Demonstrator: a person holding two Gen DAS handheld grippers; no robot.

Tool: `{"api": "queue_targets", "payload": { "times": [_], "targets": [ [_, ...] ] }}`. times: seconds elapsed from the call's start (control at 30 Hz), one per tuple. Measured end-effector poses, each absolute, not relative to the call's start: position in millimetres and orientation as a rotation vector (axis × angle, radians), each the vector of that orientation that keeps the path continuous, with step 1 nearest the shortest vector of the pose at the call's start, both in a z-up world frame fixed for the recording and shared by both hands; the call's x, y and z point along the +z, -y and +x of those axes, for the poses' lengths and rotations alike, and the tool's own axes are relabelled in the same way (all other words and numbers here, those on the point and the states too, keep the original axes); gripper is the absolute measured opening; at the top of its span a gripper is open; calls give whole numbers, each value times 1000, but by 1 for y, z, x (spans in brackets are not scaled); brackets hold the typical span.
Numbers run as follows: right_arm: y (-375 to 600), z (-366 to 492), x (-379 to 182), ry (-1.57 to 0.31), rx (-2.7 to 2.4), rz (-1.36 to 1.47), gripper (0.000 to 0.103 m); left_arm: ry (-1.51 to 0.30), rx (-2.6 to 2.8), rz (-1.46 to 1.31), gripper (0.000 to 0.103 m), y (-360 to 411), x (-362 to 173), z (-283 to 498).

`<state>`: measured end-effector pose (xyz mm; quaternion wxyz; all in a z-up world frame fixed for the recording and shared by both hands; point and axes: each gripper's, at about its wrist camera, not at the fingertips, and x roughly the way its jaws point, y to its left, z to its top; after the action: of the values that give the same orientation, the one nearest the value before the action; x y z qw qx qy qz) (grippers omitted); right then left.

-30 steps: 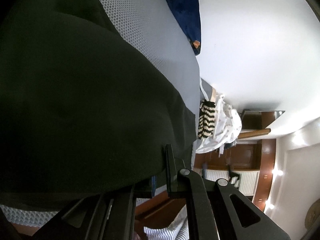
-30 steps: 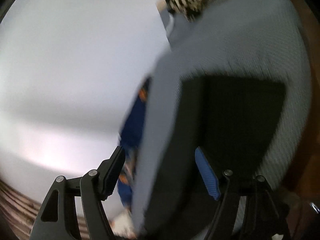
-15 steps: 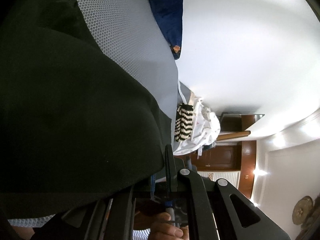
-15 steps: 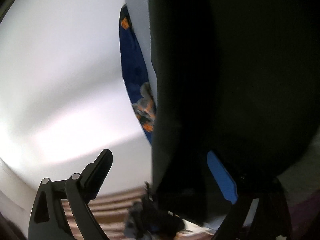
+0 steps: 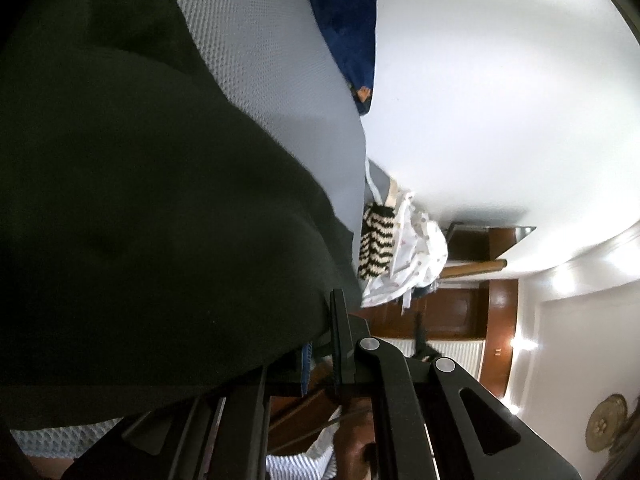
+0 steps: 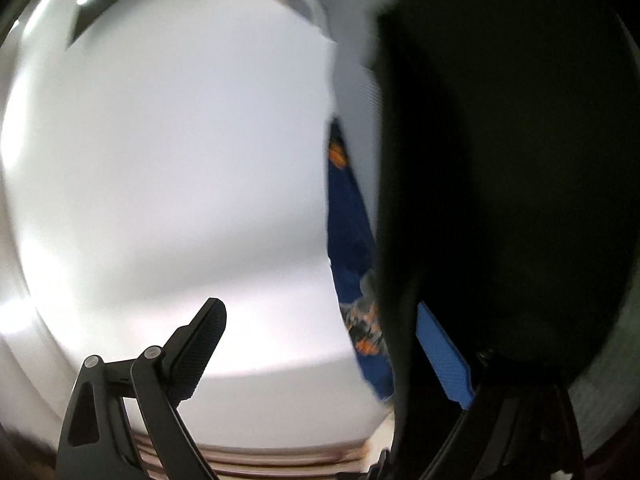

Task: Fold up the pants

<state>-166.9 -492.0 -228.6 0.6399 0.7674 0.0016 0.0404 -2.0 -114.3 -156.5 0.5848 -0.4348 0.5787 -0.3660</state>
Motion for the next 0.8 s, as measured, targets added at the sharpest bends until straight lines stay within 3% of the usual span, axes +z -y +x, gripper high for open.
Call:
{"api": "queue_targets", "payload": {
  "times": [0.37,0.5,0.63,0.8],
  "targets": [
    [516,-181,-220,-89,-24,1655,94,-1449,-842,-949,7,129,-170,-8],
    [526,-171,-221,-271,-29,1684,94,-1434,-859,-980,7,127,-166,-6],
    [478,-153,-224,-436,49,1682,94,-1411,-890,-1033,7,125,-164,-2],
    [434,-121,-224,-442,131,1690,95,-1402,-905,-1040,7,124,-160,-1]
  ]
}}
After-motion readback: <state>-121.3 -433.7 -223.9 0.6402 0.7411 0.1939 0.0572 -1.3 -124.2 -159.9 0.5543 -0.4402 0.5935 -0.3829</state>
